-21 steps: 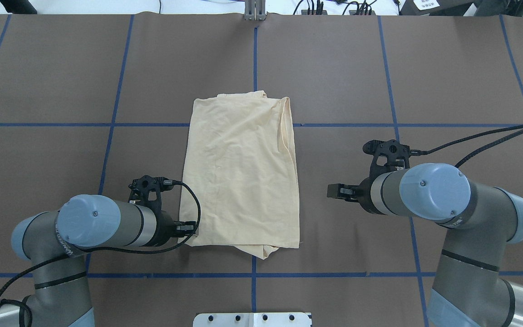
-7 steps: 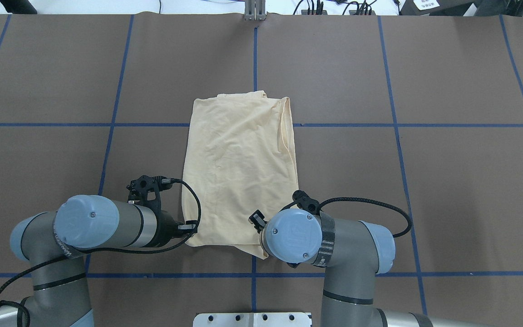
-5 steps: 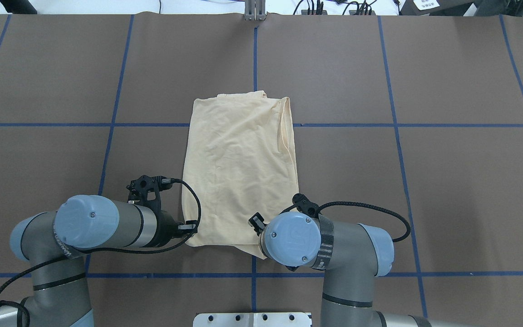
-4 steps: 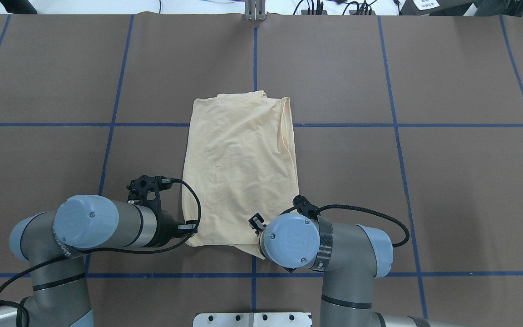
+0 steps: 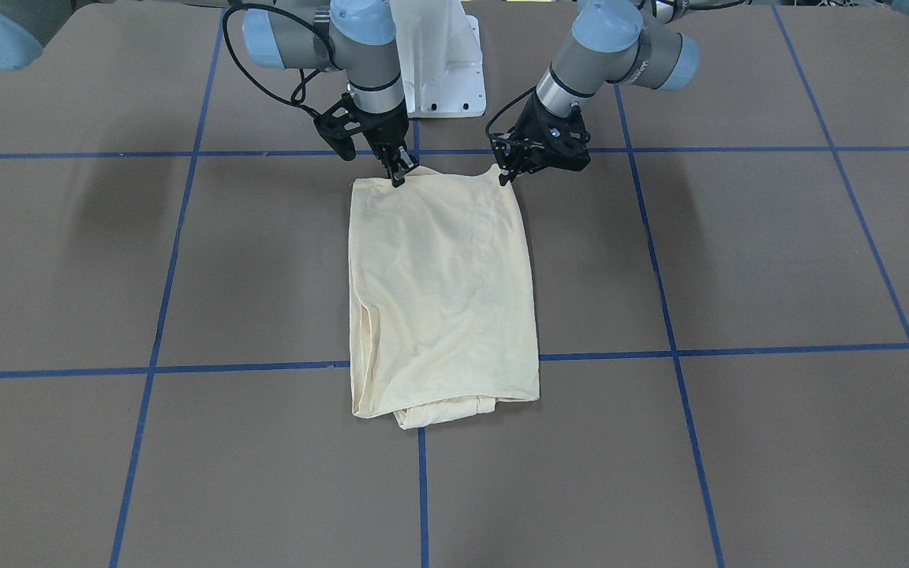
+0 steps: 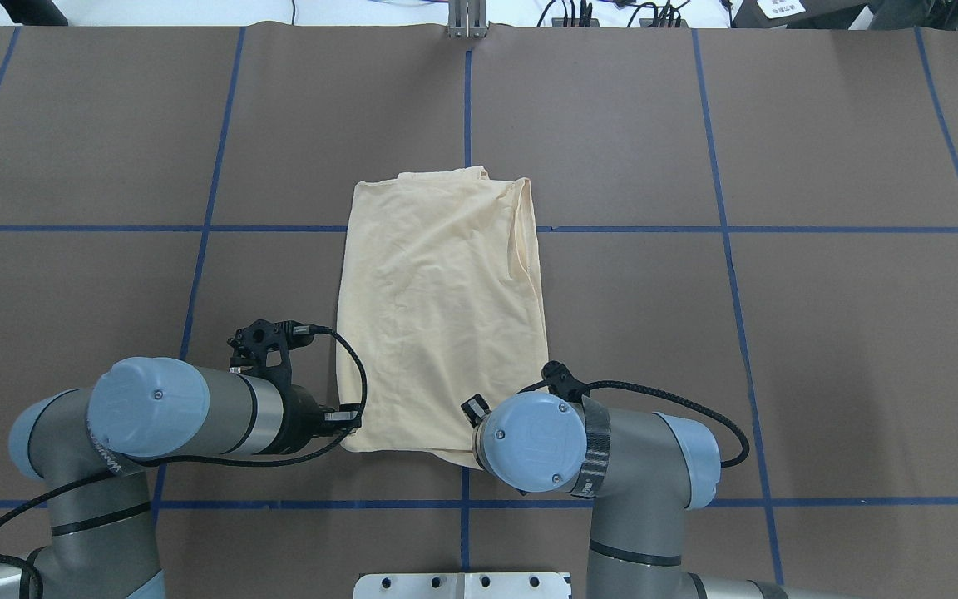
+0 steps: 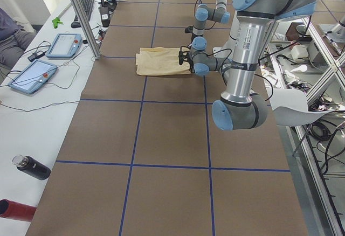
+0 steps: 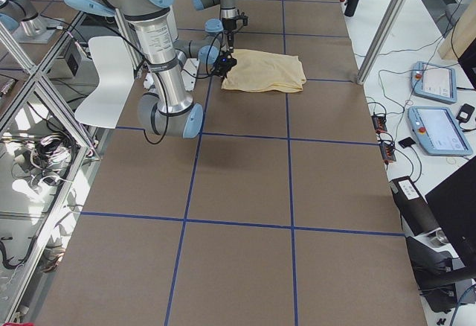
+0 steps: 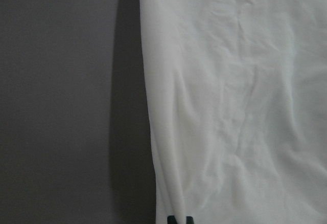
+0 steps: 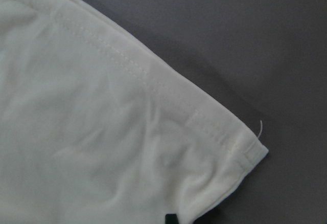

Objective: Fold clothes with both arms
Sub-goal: 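Grasp the near corners of the bundle with both grippers, then lift the near edge with both grippers and fold it away from the robot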

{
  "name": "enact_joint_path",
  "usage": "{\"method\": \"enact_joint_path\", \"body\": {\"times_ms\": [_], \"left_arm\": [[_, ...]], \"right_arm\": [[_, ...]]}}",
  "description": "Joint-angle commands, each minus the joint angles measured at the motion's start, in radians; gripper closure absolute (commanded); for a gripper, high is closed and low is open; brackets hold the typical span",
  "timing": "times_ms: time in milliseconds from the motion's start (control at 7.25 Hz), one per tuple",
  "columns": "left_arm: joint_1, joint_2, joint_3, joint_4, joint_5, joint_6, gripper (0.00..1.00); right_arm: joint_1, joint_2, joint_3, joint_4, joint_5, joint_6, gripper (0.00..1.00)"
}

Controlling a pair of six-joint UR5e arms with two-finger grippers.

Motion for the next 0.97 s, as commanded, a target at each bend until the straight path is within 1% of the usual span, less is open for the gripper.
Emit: {"method": "enact_joint_path", "body": {"times_ms": [0,138,276,552,690,828], "left_arm": [[0.000,0.000,-0.006,0.001,0.000,0.000,1.00],[0.000,0.001,-0.024,0.002,-0.006,0.002,1.00],[0.000,0.003,-0.077,0.046,-0.053,0.002,1.00],[0.015,0.003,-0.215,0.158,-0.077,0.000,1.00],[0.040,0.004,-0.289,0.210,-0.088,-0.002,1.00],[0.040,-0.002,-0.361,0.284,-0.103,-0.002,1.00]], "right_arm": [[0.033,-0.002,0.023,0.000,0.006,-0.003,1.00],[0.043,-0.012,0.070,-0.009,0.015,-0.008,1.00],[0.044,-0.045,0.173,-0.064,0.035,-0.010,1.00],[-0.026,-0.050,0.365,-0.226,0.035,0.010,1.00],[-0.055,-0.050,0.443,-0.292,0.034,0.027,1.00],[-0.064,-0.047,0.498,-0.351,0.034,0.029,1.00]]}}
